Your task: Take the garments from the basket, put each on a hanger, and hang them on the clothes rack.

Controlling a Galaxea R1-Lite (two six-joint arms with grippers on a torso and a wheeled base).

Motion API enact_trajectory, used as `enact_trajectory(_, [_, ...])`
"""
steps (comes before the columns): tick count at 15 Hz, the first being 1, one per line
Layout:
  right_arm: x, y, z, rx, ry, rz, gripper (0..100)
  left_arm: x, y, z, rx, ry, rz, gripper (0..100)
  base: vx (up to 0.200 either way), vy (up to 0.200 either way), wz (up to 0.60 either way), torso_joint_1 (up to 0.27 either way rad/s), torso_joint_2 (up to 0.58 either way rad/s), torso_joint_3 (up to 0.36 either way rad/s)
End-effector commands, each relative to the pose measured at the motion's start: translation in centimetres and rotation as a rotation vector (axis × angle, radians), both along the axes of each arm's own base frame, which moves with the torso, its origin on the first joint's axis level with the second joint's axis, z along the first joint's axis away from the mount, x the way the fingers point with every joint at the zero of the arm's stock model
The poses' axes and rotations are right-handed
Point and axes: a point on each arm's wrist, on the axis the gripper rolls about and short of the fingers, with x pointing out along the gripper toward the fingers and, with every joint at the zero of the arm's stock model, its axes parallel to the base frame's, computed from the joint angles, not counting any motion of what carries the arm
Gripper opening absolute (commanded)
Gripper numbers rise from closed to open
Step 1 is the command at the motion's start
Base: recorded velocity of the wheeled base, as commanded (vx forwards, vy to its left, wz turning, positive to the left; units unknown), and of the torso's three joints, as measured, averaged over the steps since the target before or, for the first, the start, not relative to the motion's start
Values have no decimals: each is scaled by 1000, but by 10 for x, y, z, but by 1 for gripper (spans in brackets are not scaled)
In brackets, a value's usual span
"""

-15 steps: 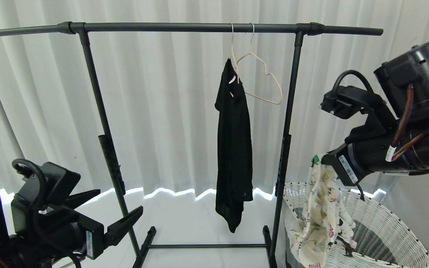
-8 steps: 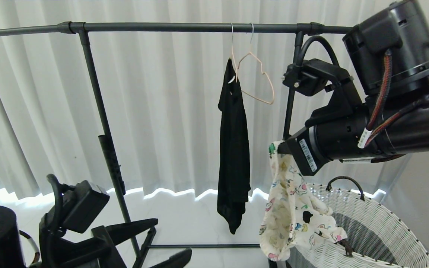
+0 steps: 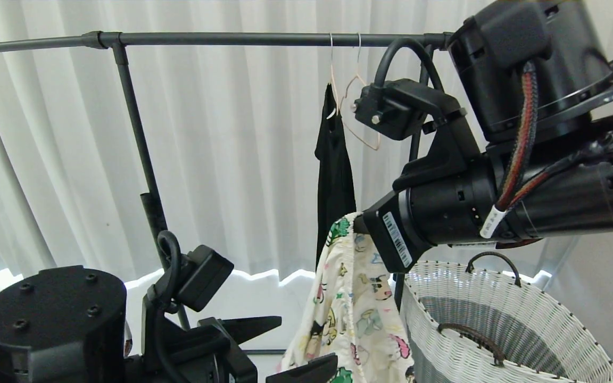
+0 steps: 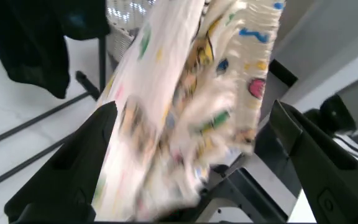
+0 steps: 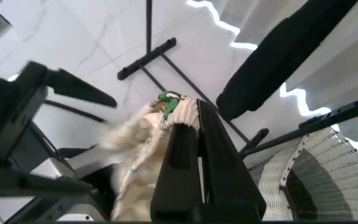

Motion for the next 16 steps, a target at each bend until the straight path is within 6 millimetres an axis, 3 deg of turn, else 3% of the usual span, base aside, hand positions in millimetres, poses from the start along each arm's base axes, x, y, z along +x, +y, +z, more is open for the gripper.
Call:
enact_trajectory(1, [3,11,-6,-13,7,7,0,-10,-2,6,-25,-19,-45,100,0,0,0,0,0,0])
enact_trajectory(5, [4,30,-1,13,-8,33,0,-22,12,9,-49,-39,-46,100,0,0,0,0,0,0])
enact_trajectory(7, [-6,41,2,32,-9,68,0,-17,8,10,-68,-1,1,100,0,0,0,0,0,0])
enact_trajectory(10, [-12,43,2,33,-10,87,0,15,-15,10,-60,40,245,100,0,0,0,0,0,0])
enact_trajectory(13, [-11,42,4,36,-13,81,0,27,-23,-17,60,65,329,100,0,0,0,0,0,0])
enact_trajectory(16, [-6,37,7,45,-19,58,0,20,-9,-52,225,100,371,100,0,0,0,0,0,0])
